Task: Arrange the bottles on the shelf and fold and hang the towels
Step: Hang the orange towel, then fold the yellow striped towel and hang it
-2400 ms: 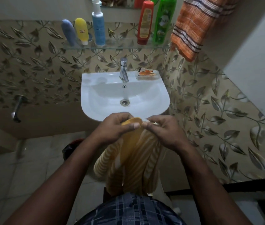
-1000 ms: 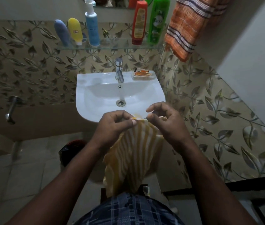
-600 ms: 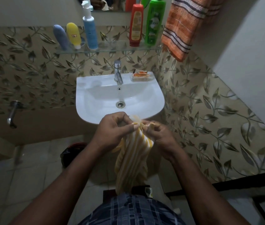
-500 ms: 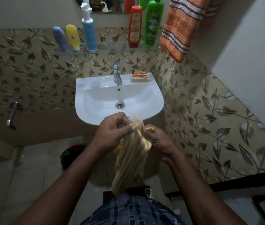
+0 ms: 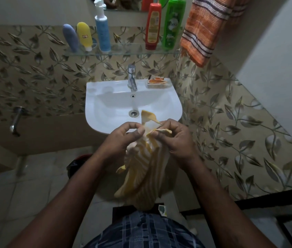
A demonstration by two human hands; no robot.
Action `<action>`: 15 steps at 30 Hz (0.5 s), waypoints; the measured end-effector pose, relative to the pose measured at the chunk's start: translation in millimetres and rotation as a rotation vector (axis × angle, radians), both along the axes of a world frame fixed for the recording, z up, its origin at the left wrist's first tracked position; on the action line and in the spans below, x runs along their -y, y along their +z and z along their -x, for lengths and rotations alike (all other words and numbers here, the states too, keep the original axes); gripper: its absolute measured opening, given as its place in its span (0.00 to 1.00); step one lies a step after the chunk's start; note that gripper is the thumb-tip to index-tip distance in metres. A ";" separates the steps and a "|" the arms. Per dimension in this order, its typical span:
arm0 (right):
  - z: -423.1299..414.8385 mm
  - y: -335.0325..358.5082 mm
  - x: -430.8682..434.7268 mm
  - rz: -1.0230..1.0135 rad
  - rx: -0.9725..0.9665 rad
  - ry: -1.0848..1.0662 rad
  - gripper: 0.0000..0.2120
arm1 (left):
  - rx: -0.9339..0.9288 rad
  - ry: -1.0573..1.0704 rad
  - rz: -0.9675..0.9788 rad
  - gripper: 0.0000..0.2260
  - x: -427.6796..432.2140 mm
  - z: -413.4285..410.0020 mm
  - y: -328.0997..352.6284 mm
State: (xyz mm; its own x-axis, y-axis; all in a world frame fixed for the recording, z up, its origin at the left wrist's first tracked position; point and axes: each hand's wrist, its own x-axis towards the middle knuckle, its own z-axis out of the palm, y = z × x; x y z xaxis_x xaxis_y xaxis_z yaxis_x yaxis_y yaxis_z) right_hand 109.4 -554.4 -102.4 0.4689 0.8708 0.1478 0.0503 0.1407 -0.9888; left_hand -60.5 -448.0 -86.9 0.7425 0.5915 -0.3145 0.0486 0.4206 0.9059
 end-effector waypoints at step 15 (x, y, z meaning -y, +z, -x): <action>1.8 12.9 12.5 0.082 0.427 -0.146 0.02 | 0.011 0.331 -0.257 0.10 14.6 -21.3 13.4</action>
State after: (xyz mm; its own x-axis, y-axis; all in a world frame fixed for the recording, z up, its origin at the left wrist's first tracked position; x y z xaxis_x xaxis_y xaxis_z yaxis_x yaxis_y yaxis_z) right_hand 107.7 -566.9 -89.5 0.4997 0.8170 0.2878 0.4691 0.0241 -0.8828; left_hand -39.2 -462.6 -73.5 0.5018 0.8568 -0.1186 -0.0615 0.1721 0.9832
